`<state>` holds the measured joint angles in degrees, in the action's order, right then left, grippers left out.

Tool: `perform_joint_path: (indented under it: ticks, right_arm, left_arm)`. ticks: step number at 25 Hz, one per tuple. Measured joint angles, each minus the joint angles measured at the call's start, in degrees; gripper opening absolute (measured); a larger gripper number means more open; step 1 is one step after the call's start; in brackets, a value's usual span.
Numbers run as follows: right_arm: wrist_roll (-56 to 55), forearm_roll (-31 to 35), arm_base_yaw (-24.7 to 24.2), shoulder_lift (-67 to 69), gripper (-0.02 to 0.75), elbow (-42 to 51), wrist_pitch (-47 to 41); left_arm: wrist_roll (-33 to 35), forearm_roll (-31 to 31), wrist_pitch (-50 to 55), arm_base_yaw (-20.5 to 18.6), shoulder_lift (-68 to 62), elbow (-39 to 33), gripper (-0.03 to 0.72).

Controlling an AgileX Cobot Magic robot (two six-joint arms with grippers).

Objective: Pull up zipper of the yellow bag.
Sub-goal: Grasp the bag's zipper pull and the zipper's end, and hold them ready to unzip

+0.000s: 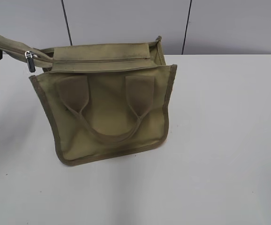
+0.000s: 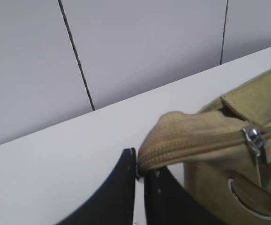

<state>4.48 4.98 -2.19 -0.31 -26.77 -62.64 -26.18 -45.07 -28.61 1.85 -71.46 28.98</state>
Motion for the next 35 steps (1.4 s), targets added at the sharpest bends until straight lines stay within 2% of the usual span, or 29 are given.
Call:
perform_joint_path:
  ticks: [10,15,21,24,26,29,35]
  right_arm:
    - [-0.11,7.99,1.55,0.16,0.582,-0.26,2.24]
    - [-0.12,12.91,1.79,6.99,0.582,-1.35,13.97]
    - [18.19,28.92,1.79,24.85,0.582,-3.24,19.66]
    - [27.09,37.26,1.79,35.54,0.582,-6.87,21.2]
    - [31.36,40.6,2.32,42.56,0.582,-9.53,21.87]
    - [33.27,42.18,7.41,54.75,0.568,-14.39,24.21]
    - [30.98,42.52,27.64,71.59,0.545,-25.86,37.54]
  left_arm:
    - [-3.62,-1.7,-0.07,0.0,0.84,0.0,0.008]
    - [-5.39,-1.81,-1.94,0.0,0.84,0.0,0.008]
    - [-6.11,-2.3,-3.85,0.0,0.84,0.0,0.008]
    - [-6.16,-2.41,-4.64,0.0,0.84,0.0,0.008]
    - [-6.16,-2.47,-4.97,0.0,0.84,0.0,0.008]
    - [-6.16,-2.58,-4.55,0.0,0.84,0.68,0.008]
    - [-6.16,-2.58,-3.82,0.0,0.84,2.9,0.008]
